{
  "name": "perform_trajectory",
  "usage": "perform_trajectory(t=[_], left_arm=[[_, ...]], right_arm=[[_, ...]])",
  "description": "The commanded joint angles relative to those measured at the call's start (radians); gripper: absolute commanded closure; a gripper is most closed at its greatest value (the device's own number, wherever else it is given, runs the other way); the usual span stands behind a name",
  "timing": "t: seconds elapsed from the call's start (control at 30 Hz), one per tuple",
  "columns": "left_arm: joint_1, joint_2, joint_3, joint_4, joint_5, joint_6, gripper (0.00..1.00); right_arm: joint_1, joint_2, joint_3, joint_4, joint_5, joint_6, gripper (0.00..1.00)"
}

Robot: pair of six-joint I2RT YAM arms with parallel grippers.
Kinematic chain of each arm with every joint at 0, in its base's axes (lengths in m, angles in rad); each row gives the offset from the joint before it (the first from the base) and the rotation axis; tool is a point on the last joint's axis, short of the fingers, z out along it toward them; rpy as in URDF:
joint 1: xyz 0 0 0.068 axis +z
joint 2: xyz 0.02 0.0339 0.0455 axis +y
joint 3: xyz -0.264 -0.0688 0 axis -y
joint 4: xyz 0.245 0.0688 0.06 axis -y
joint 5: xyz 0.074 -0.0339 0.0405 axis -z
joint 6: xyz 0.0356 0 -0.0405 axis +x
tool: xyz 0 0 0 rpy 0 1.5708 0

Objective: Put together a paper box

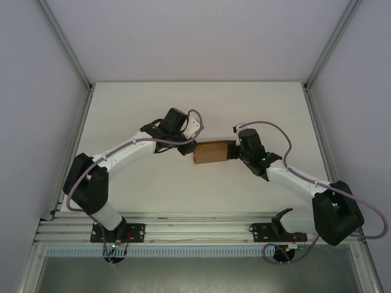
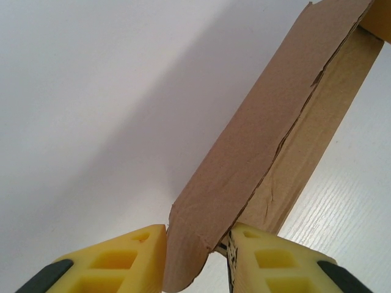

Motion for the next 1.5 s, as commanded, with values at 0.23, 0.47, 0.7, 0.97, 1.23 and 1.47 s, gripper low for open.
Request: perform_trajectory(t=[0.23, 0.47, 0.7, 0.97, 1.23, 1.47], left_arm=[[0.007, -0.001, -0.012, -0.028, -0.049, -0.022, 0.80], [0.004, -0.007, -0.021, -0.012, -0.034, -0.114, 0.99], [-0.009, -0.004, -0.002, 0.015, 0.010, -0.381, 1.00], [-0.009, -0.002, 0.011, -0.022, 0.042, -0.617, 1.00], [-0.008, 0.037, 0.068, -0.061, 0.082, -0.685, 1.00], [0.003, 0.069, 0.079, -0.020, 0.169, -0.754, 1.00]], right_arm=[[0.010, 0.002, 0.018, -0.125, 0.006, 0.016, 1.00], [0.022, 0.004, 0.024, -0.135, 0.023, 0.020, 1.00], [0.085, 0.013, 0.031, -0.157, 0.143, 0.044, 1.00], [0.130, 0.003, 0.031, -0.197, 0.249, 0.112, 1.00], [0.135, 0.002, 0.012, -0.184, 0.236, 0.166, 1.00], [0.137, 0.003, 0.016, -0.189, 0.234, 0.173, 1.00]])
